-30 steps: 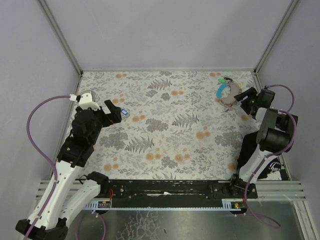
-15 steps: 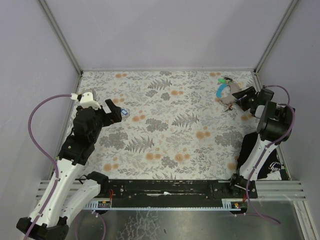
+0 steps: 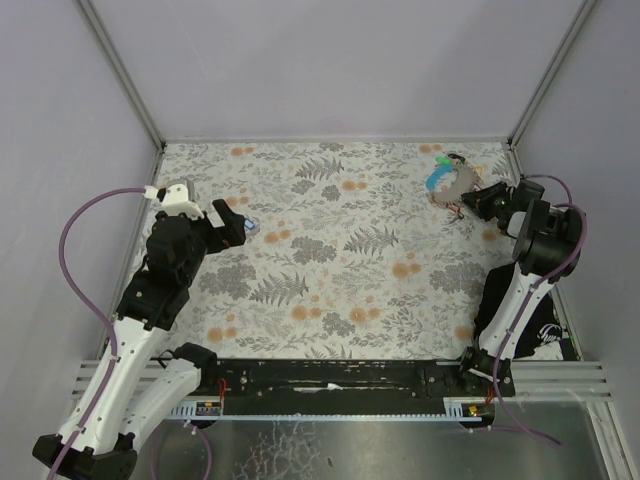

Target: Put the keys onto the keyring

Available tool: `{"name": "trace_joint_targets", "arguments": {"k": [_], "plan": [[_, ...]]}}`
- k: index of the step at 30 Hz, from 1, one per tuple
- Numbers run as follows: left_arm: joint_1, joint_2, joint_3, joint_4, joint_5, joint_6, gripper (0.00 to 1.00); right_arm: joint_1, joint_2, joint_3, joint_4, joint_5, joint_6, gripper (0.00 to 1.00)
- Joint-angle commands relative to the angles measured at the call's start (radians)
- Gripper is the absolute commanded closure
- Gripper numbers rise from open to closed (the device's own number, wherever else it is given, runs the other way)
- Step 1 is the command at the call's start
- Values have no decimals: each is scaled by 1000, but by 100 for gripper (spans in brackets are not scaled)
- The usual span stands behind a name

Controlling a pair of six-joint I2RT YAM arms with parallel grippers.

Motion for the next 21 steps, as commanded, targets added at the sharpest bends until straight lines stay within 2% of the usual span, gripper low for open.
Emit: {"name": "trace_joint_targets", "arguments": {"k": [1, 8, 17, 21], "plan": [[8, -10, -10, 26, 46, 19, 0, 2, -17, -26, 69, -85, 27, 78], [8, -9, -16, 36, 98, 19, 0, 6, -62, -152, 230, -172, 114, 91], [8, 18, -6, 41, 221, -37, 0, 72, -202, -361, 358, -229, 182, 95], [8, 58, -20, 66, 350, -102, 0, 137, -282, -451, 388, -235, 199, 97]]}}
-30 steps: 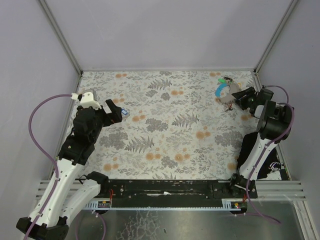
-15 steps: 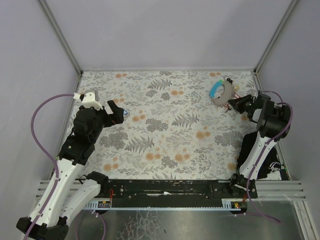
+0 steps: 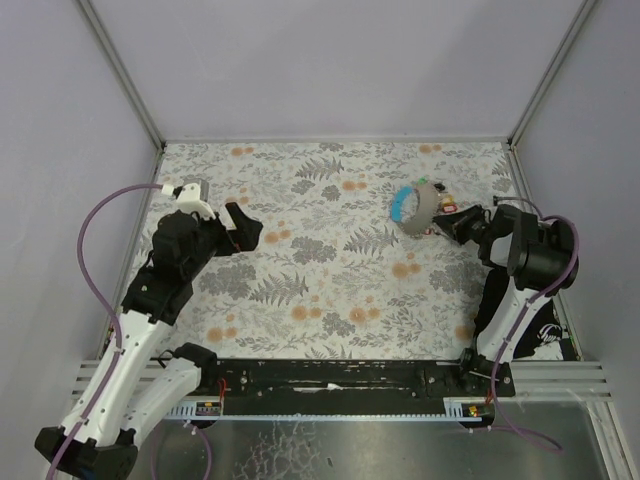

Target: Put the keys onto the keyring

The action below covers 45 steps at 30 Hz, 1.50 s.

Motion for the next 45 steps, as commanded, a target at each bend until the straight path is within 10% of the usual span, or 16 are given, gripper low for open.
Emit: {"name": "trace_joint_targets", "arguments": {"k": [1, 21, 33, 45], "plan": [[8, 48, -18, 71, 191, -90, 0, 79, -132, -77, 139, -70, 42, 97], [-160, 430, -381, 750, 451, -511, 1, 323, -13, -392, 827, -74, 428, 100], [-184, 516, -401, 755, 391, -484, 2, 358, -329, -381, -54, 9, -114, 82], [-184, 569, -402, 777, 397, -476, 2, 377, -355, -351, -227, 13, -256, 57]]}}
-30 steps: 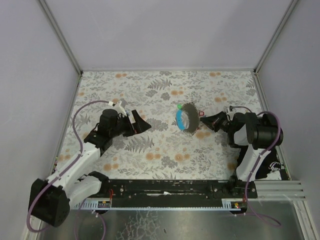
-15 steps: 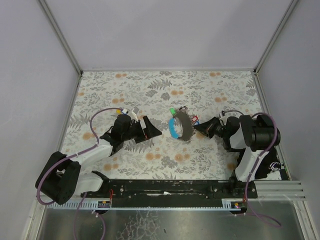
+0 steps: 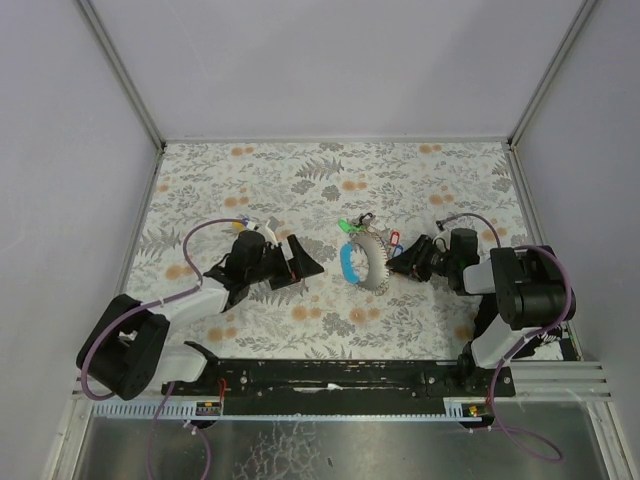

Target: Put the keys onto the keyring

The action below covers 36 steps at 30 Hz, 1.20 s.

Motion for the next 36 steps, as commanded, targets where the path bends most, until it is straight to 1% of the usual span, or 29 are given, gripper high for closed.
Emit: {"name": "trace_joint_targets", "arguments": {"k": [1, 3, 6, 12, 13, 16, 18, 21, 24, 25, 27, 29, 32, 36], "plan": [[-7, 27, -4, 82, -4, 8, 2, 26, -7, 27, -86, 14, -90, 55], [-9, 46, 1, 89, 0, 8, 2, 34, 8, 40, -91, 7, -101, 53], [-16, 82, 8, 107, 9, 4, 3, 46, 38, 59, -97, -2, -114, 51], [-35, 133, 23, 125, 5, 5, 4, 84, 100, 106, -186, 46, -186, 52], [-37, 140, 25, 126, 4, 5, 4, 91, 109, 112, -202, 57, -198, 54], [-43, 163, 30, 140, 8, 1, 5, 103, 130, 112, -196, 59, -206, 66], [-45, 175, 27, 157, 11, -11, 5, 103, 138, 98, -140, 23, -173, 74], [-46, 183, 9, 196, 14, -36, 5, 103, 149, 70, 1, -41, -60, 83], [-45, 182, -9, 230, 13, -65, 5, 102, 161, 37, 175, -95, 74, 92], [-45, 181, -13, 239, 12, -73, 5, 103, 166, 25, 265, -109, 120, 94], [-45, 178, -22, 261, 9, -89, 5, 102, 179, 4, 388, -131, 210, 96], [-44, 180, -31, 288, 7, -105, 5, 102, 194, -11, 475, -141, 272, 97], [-43, 200, -36, 342, 13, -132, 5, 103, 213, -22, 536, -149, 314, 98], [-44, 269, -12, 409, 40, -168, 6, 103, 238, -41, 580, -141, 337, 100]]}}
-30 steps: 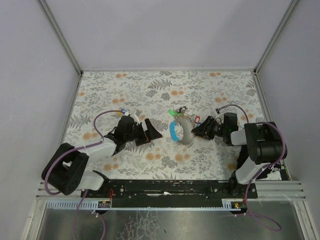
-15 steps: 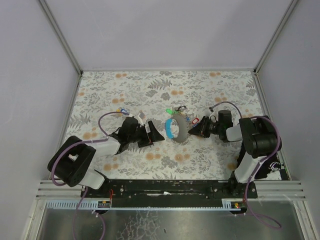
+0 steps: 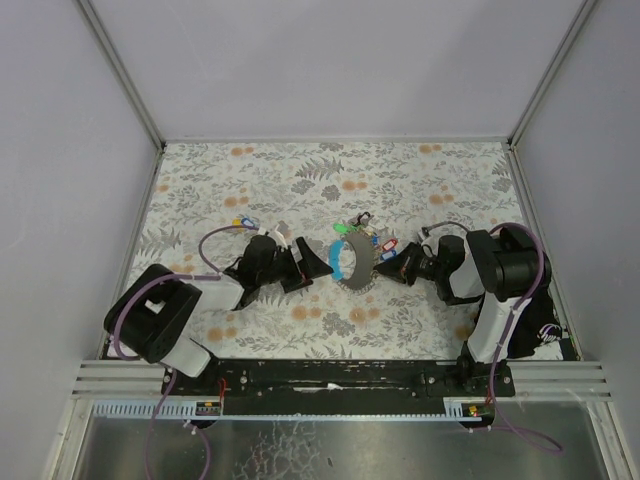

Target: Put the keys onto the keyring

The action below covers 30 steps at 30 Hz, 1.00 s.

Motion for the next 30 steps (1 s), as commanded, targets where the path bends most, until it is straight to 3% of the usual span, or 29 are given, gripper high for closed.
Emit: {"name": "trace_joint_targets", "arguments": {"k": [1, 9, 20, 30], "plan": [[-4, 85, 18, 163, 41, -65, 7, 10, 16, -17, 152, -29, 69, 100], [-5, 215, 29, 255, 67, -110, 10, 12, 8, -42, 102, -4, 26, 100], [-5, 300, 14, 352, 87, -171, 13, 24, 50, -77, 583, -27, 385, 100], [-7, 391, -16, 492, 101, -276, 13, 60, 37, -82, 588, 20, 419, 100]]}}
